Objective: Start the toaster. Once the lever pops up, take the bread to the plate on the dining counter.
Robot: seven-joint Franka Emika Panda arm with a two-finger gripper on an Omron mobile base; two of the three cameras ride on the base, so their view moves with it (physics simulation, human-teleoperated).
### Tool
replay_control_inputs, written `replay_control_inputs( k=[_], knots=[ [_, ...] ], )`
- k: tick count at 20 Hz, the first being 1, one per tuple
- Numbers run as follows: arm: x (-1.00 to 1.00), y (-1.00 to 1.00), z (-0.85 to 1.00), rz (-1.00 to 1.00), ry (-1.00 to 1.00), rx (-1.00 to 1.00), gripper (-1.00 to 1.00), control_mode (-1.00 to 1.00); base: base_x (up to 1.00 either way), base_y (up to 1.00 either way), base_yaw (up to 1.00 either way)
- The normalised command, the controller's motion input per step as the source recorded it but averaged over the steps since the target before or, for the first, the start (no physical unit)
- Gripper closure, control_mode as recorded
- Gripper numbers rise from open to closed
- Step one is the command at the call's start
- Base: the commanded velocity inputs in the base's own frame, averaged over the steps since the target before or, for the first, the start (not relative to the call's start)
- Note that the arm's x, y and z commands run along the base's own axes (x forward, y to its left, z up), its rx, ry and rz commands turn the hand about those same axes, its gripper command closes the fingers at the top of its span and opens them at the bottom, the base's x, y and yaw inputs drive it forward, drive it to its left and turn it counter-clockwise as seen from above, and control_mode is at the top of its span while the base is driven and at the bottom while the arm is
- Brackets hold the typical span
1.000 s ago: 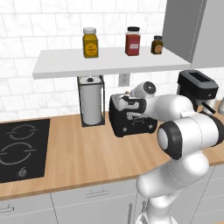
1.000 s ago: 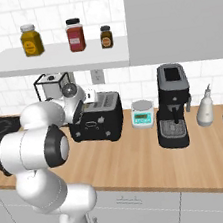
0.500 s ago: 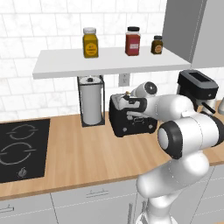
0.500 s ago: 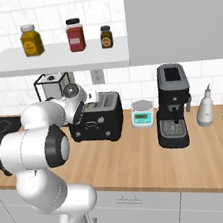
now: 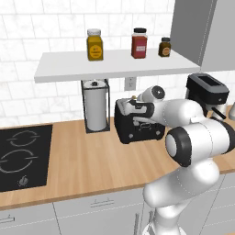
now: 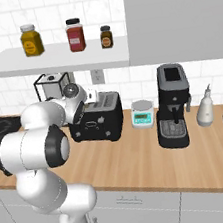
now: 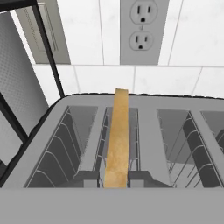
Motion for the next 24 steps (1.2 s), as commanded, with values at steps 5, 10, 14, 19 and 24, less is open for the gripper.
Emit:
replay_control_inputs(
  k=[5, 10, 14, 19, 24],
  knots=[
    [0.0, 0.0, 0.0, 0.0, 0.0, 0.0, 1.0, -1.0, 0.0, 0.0, 0.0],
    [0.0, 0.0, 0.0, 0.0, 0.0, 0.0, 1.0, -1.0, 0.0, 0.0, 0.0],
    [0.0, 0.0, 0.0, 0.0, 0.0, 0.0, 1.0, -1.0, 0.0, 0.0, 0.0],
    [0.0, 0.0, 0.0, 0.0, 0.0, 0.0, 1.0, -1.0, 0.0, 0.0, 0.0],
    [0.0, 0.0, 0.0, 0.0, 0.0, 0.0, 1.0, -1.0, 0.0, 0.0, 0.0]
  ],
)
